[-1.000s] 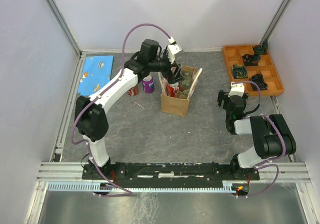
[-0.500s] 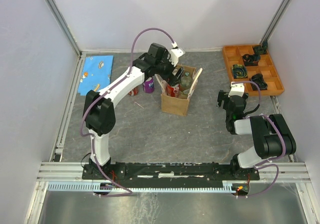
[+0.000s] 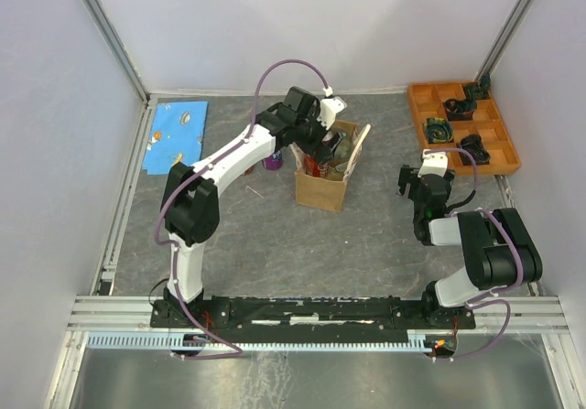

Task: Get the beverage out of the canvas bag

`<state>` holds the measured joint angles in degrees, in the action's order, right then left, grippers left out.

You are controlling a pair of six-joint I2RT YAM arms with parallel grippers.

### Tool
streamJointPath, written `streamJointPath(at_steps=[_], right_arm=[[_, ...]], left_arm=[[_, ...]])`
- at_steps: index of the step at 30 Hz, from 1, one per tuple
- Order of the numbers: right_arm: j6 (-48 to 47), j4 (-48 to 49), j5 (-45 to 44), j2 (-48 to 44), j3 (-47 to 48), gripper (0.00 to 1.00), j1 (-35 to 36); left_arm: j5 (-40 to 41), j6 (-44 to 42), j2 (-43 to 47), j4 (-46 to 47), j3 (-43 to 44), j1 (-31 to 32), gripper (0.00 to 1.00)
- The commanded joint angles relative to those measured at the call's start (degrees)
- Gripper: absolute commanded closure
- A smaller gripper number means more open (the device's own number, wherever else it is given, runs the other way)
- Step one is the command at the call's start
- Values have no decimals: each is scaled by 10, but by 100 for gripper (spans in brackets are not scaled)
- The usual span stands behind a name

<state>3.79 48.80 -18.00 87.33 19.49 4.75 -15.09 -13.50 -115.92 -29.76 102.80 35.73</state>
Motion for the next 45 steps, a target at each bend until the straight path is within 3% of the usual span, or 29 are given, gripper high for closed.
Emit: streamJointPath(at_steps=[1, 13, 20, 36, 39, 42, 45], right_arm=[[3, 18, -3, -7, 10, 1, -2], [4, 18, -3, -7, 10, 1, -2], [3, 18, -3, -7, 10, 1, -2], [4, 18, -3, -7, 10, 1, -2], [3, 18, -3, -7, 10, 1, -2], [4, 18, -3, -7, 10, 1, -2], [4, 18, -3, -7, 10, 1, -2]], left_arm=[[23, 21, -7, -11, 27, 8, 1], [115, 13, -24, -9, 8, 31, 1], [107, 13, -34, 8, -3, 38, 1], [105, 10, -85, 7, -28, 41, 12], [99, 10, -89, 7, -27, 41, 21], [97, 7, -85, 7, -28, 41, 48], [102, 2, -81, 8, -25, 41, 57]])
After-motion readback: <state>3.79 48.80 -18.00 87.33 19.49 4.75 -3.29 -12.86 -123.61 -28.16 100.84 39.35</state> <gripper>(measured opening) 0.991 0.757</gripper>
